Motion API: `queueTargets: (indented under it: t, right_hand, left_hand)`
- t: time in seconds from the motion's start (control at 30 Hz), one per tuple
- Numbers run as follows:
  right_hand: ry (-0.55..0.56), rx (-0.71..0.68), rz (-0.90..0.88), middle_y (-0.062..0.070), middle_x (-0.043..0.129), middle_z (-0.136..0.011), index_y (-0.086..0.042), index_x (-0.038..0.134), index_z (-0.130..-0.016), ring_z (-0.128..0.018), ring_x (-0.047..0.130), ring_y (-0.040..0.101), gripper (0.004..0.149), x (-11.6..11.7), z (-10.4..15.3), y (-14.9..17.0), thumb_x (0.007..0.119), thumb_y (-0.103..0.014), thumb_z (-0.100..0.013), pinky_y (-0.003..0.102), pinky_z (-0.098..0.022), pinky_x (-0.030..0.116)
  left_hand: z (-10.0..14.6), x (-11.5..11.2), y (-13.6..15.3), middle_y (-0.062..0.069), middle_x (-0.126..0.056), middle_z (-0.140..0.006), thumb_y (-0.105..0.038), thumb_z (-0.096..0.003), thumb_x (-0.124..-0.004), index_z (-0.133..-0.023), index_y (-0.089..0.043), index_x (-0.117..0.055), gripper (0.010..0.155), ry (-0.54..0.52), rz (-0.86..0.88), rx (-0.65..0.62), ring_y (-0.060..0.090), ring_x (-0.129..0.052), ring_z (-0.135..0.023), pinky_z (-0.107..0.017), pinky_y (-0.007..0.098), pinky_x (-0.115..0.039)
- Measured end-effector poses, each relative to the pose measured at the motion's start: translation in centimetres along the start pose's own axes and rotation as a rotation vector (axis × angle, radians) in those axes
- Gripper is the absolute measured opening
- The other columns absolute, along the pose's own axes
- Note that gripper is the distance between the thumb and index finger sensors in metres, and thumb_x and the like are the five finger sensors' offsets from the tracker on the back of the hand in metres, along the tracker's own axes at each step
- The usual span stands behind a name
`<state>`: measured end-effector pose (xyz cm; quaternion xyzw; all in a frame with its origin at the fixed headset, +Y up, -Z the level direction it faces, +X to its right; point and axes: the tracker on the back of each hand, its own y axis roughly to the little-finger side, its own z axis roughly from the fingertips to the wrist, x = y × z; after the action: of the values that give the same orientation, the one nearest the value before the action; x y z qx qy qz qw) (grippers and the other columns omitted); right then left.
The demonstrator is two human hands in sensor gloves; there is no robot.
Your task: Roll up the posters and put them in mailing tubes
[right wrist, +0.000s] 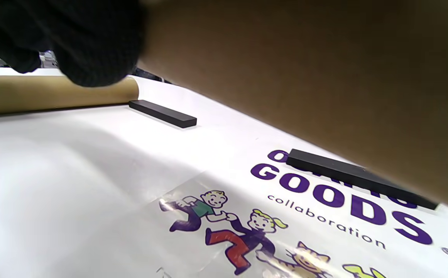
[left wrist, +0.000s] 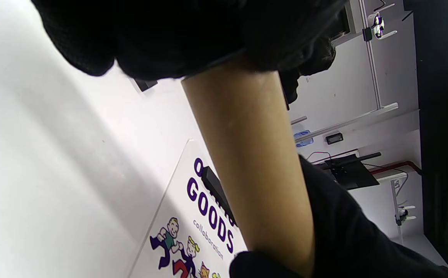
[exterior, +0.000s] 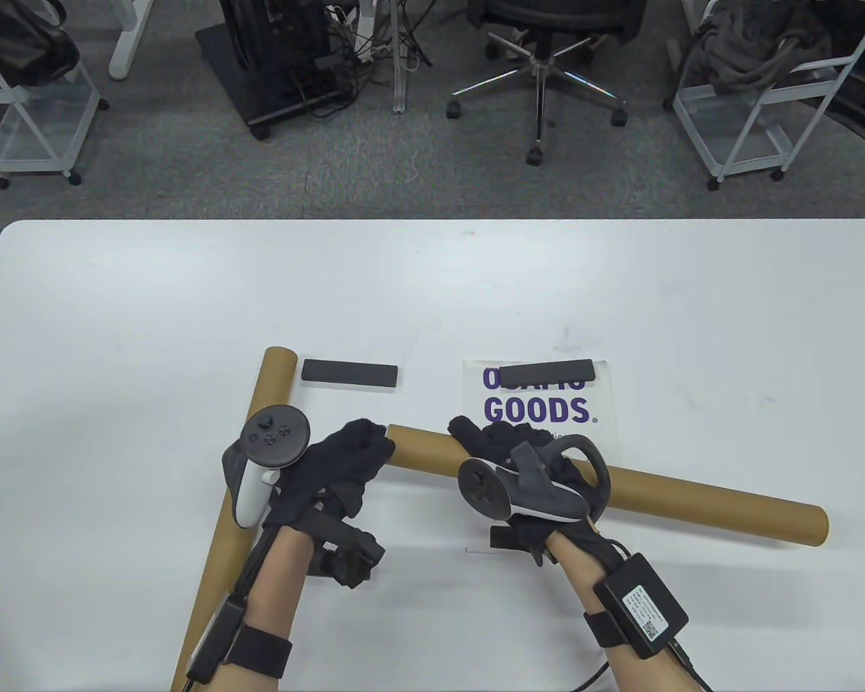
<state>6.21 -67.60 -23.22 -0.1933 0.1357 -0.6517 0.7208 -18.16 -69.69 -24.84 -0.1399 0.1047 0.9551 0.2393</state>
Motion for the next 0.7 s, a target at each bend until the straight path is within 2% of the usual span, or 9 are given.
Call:
queueTargets:
  t: [0.13, 0.23, 0.27, 0.37, 0.43, 0.57, 0.63, 0.7]
  right_hand:
    - [0.025, 0.007, 0.007, 0.016, 0.080, -0.096, -0.008, 0.054, -0.106, -0.078, 0.092, 0.039, 0.082, 0.0, 0.0, 0.3, 0.082, -0.052, -0.043, 0.059, -0.059, 0.079]
    - [-0.012, 0.013, -0.001, 0.019, 0.083, -0.096, -0.005, 0.058, -0.104, -0.079, 0.095, 0.040, 0.082, -0.3, 0.1, 0.8, 0.079, -0.057, -0.044, 0.057, -0.057, 0.083]
    - [-0.017, 0.027, 0.014, 0.020, 0.084, -0.097, -0.008, 0.056, -0.104, -0.081, 0.094, 0.044, 0.081, -0.3, 0.2, 1.0, 0.077, -0.059, -0.045, 0.061, -0.058, 0.082]
    - [-0.011, 0.028, -0.028, 0.010, 0.086, -0.091, -0.020, 0.050, -0.106, -0.075, 0.097, 0.036, 0.078, -0.1, 0.1, 1.8, 0.075, -0.061, -0.045, 0.069, -0.062, 0.076]
    - [-0.028, 0.005, -0.110, 0.013, 0.084, -0.091, -0.021, 0.048, -0.107, -0.074, 0.093, 0.039, 0.078, 0.0, 0.2, 1.9, 0.077, -0.058, -0.045, 0.068, -0.059, 0.077]
    - [-0.072, 0.001, -0.037, 0.016, 0.077, -0.098, -0.021, 0.038, -0.110, -0.081, 0.087, 0.042, 0.081, 0.2, 0.2, 1.7, 0.076, -0.053, -0.046, 0.068, -0.062, 0.074]
    - [-0.125, -0.028, -0.084, 0.023, 0.068, -0.104, -0.014, 0.032, -0.113, -0.087, 0.079, 0.048, 0.083, 0.4, 0.2, 1.6, 0.078, -0.042, -0.049, 0.074, -0.064, 0.067]
    - [-0.170, -0.047, -0.078, 0.025, 0.065, -0.107, -0.011, 0.028, -0.113, -0.091, 0.076, 0.050, 0.086, 0.6, 0.0, 1.5, 0.080, -0.034, -0.048, 0.076, -0.065, 0.064]
  left_hand:
    - [0.1, -0.3, -0.4, 0.009, -0.081, -0.091, -0.040, -0.0579, -0.068, -0.095, -0.017, -0.073, 0.044, -0.014, -0.068, -0.029, 0.033, -0.085, -0.075, -0.073, 0.061, -0.068]
    - [0.2, -0.4, -0.9, 0.008, -0.081, -0.090, -0.041, -0.0579, -0.067, -0.094, -0.018, -0.073, 0.043, -0.043, -0.079, -0.068, 0.031, -0.085, -0.075, -0.074, 0.061, -0.068]
    - [0.3, -0.3, -1.0, 0.008, -0.081, -0.090, -0.041, -0.0579, -0.067, -0.094, -0.018, -0.073, 0.043, -0.047, -0.090, -0.086, 0.031, -0.085, -0.075, -0.074, 0.060, -0.068]
    - [0.7, -0.3, -1.4, 0.008, -0.081, -0.091, -0.041, -0.0579, -0.067, -0.094, -0.019, -0.073, 0.043, -0.049, -0.117, -0.129, 0.031, -0.085, -0.075, -0.075, 0.061, -0.067]
    - [0.8, -0.3, -1.5, 0.007, -0.081, -0.091, -0.041, -0.0579, -0.067, -0.094, -0.019, -0.073, 0.043, -0.077, -0.165, -0.126, 0.031, -0.085, -0.075, -0.074, 0.061, -0.067]
    - [0.6, -0.4, -1.0, 0.008, -0.082, -0.091, -0.042, -0.0581, -0.069, -0.094, -0.018, -0.075, 0.043, -0.054, -0.130, -0.096, 0.032, -0.086, -0.075, -0.074, 0.062, -0.067]
    - [0.5, -0.4, -0.8, 0.009, -0.083, -0.091, -0.043, -0.0588, -0.069, -0.094, -0.018, -0.077, 0.043, -0.061, -0.108, -0.078, 0.033, -0.085, -0.075, -0.074, 0.062, -0.066]
    - [0.6, -0.3, -0.9, 0.006, -0.088, -0.086, -0.048, -0.0578, -0.069, -0.088, -0.021, -0.083, 0.042, -0.119, -0.189, -0.088, 0.032, -0.088, -0.072, -0.074, 0.061, -0.068]
